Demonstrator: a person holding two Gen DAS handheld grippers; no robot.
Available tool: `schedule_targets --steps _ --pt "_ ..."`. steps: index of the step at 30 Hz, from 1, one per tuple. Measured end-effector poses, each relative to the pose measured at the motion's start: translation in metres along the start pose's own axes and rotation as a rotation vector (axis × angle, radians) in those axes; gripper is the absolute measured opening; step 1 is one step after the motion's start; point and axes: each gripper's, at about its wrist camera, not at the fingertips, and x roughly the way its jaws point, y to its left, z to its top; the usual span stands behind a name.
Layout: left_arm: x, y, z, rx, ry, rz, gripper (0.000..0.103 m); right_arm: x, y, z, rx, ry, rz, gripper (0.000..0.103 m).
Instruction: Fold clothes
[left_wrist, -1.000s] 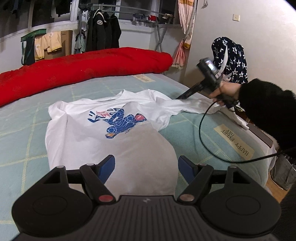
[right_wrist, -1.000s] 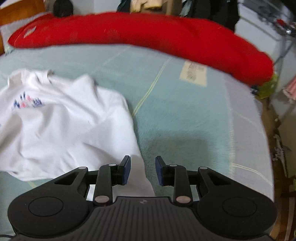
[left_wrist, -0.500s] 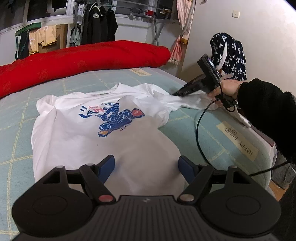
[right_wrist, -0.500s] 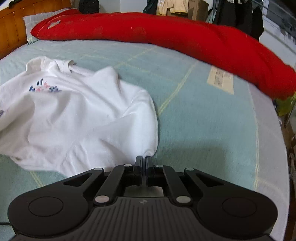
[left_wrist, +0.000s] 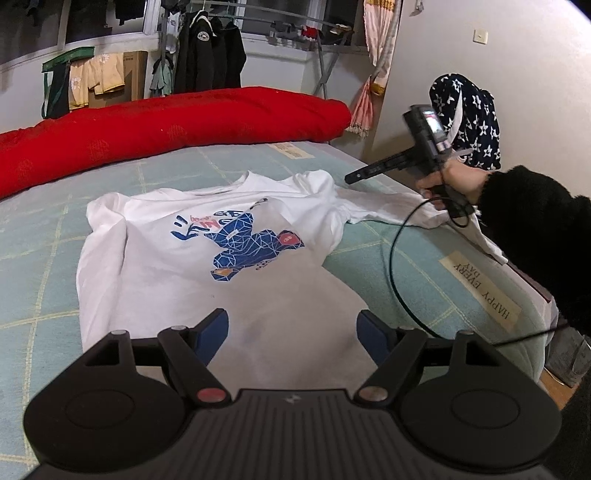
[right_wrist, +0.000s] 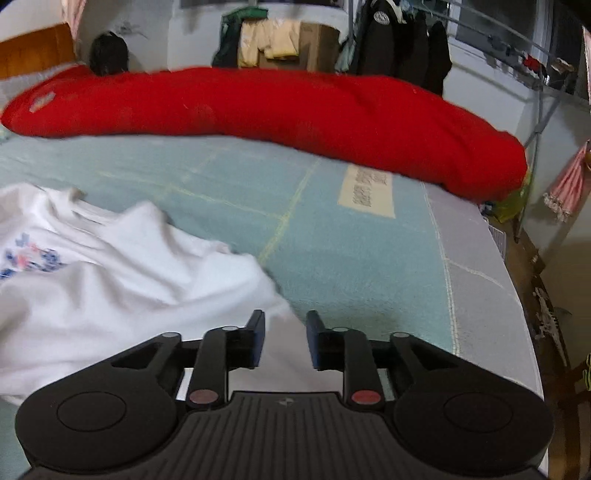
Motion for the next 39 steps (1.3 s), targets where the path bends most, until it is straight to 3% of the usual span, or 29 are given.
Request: schedule_targets --steps 4,7,12,17,24,31,35,39 --pt "-0.001 -0.003 -0.002 0.004 0.008 0.011 0.077 -0.007 0.008 -0.013 0.028 0.037 0.059 0.04" --pt "-0.002 0.0 -0.004 -0.008 0.029 0.031 0.077 -0.001 0.004 -0.04 0.079 0.141 0.02 0.043" --pt "-0.016 0.007 -0.011 -0.034 0.033 0.05 0.077 -0.046 0.017 -0.054 0.123 0.118 -0.029 0.065" --pt "-0.039 0.008 -0.023 -0.047 0.014 0.081 0.078 -0.095 0.078 -0.058 0.076 0.076 0.113 0.092" --pt "-0.069 0.011 -0.045 -0.055 0.006 0.164 0.079 -0.141 0.179 -0.071 0.038 0.039 0.329 0.096" --pt "-0.07 -0.012 -0.046 0.088 0.013 0.144 0.079 -0.162 0.239 -0.128 0.038 0.051 0.196 0.097" --pt "-0.046 -0.037 -0.035 0.177 0.014 0.131 0.079 -0.174 0.253 -0.161 0.039 0.074 0.088 0.1" --pt "-0.017 -0.066 -0.026 0.287 -0.004 0.135 0.079 -0.172 0.256 -0.179 0.079 0.102 0.064 0.103"
